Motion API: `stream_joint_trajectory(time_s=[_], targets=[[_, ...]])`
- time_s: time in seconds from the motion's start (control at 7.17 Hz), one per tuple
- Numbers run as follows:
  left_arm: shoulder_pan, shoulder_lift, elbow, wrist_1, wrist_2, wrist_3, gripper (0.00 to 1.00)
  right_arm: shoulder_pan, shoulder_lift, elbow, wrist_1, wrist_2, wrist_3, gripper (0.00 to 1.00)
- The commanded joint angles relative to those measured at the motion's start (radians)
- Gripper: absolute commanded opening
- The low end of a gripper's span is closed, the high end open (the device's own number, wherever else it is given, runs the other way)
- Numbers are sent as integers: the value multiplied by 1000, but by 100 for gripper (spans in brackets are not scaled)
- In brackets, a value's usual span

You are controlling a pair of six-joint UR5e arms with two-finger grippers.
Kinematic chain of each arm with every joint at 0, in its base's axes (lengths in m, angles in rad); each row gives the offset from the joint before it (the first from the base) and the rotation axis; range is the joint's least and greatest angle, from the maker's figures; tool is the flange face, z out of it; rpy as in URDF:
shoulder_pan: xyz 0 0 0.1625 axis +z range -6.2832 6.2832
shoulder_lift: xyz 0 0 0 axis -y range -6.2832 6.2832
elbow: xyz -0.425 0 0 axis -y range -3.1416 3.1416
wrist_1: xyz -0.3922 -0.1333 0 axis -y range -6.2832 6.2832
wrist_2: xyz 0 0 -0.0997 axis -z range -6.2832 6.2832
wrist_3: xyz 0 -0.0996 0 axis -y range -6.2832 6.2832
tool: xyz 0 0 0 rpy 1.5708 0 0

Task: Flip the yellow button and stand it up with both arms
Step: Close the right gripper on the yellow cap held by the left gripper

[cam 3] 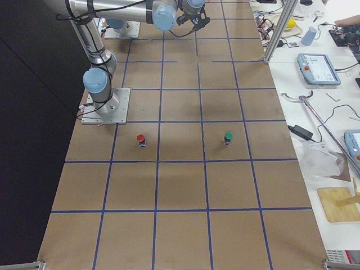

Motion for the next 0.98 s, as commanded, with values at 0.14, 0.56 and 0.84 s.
stream_joint_trajectory(time_s=[0.14, 0.56, 0.84], targets=[[-36, -6, 0, 3, -51, 4, 11, -9, 10, 5, -23, 62, 4, 100], [-44, -8, 4, 5, -52, 3, 11, -9, 9, 5, 24, 56, 17, 100], [-44, -8, 6, 3, -52, -2, 11, -9, 7, 4, 75, 47, 18, 100]])
